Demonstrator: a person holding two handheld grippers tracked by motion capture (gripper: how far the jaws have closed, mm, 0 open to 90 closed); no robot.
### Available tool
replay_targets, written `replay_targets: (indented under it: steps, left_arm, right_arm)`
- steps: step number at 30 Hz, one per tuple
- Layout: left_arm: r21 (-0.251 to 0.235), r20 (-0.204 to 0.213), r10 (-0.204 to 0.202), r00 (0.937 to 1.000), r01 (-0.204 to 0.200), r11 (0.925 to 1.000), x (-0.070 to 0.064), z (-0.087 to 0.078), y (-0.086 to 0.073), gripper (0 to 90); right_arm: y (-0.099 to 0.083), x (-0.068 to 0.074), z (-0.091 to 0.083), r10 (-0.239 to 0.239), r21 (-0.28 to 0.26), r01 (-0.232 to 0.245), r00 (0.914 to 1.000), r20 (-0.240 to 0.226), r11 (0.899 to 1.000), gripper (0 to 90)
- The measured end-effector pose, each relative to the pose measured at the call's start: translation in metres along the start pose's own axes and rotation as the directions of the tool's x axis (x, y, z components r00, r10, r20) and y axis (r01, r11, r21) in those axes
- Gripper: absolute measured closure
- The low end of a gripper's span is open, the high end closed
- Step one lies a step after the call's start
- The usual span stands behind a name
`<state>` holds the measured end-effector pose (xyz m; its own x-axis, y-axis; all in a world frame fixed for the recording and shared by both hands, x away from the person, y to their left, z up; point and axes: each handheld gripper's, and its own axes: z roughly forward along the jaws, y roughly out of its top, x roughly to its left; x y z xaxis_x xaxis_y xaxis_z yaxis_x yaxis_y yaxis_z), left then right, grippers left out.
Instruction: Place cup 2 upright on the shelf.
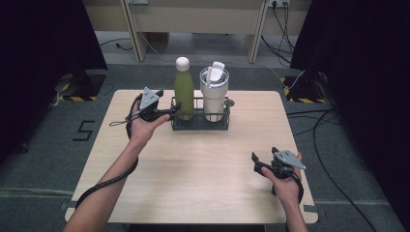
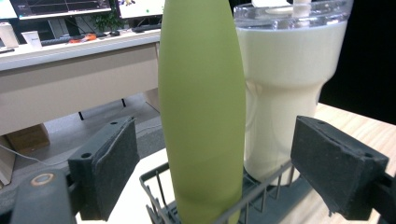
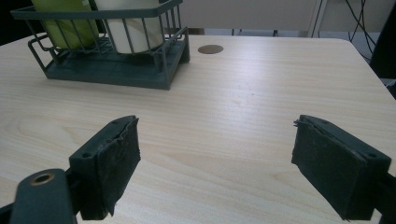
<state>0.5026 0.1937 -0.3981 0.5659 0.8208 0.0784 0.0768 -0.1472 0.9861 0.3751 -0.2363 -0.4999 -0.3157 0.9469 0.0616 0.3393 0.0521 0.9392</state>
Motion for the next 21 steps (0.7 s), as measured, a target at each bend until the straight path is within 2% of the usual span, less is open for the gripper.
replay_targets:
  steps: [6,12,21]
  left_arm:
    - [0.012,-0.003,0.001,1.0000,-0.001,0.9999,0.000,-0.012,-0.007,14.4]
    - [0.021,-0.012,-0.012,0.9999,0.012,0.9997,0.004,-0.030,-0.022,14.4]
    - [0.019,-0.021,-0.022,0.9995,0.022,0.9996,0.007,-0.049,-0.032,14.4]
  right_arm:
    - [0.000,-0.001,-0.001,0.004,0.000,-0.004,1.0000,0.000,1.000,15.0]
    - [0.000,-0.001,0.000,0.004,0.001,-0.004,1.0000,0.005,1.000,15.0]
    - [0.000,0.000,-0.001,0.004,0.000,-0.004,1.0000,0.003,1.000,14.9]
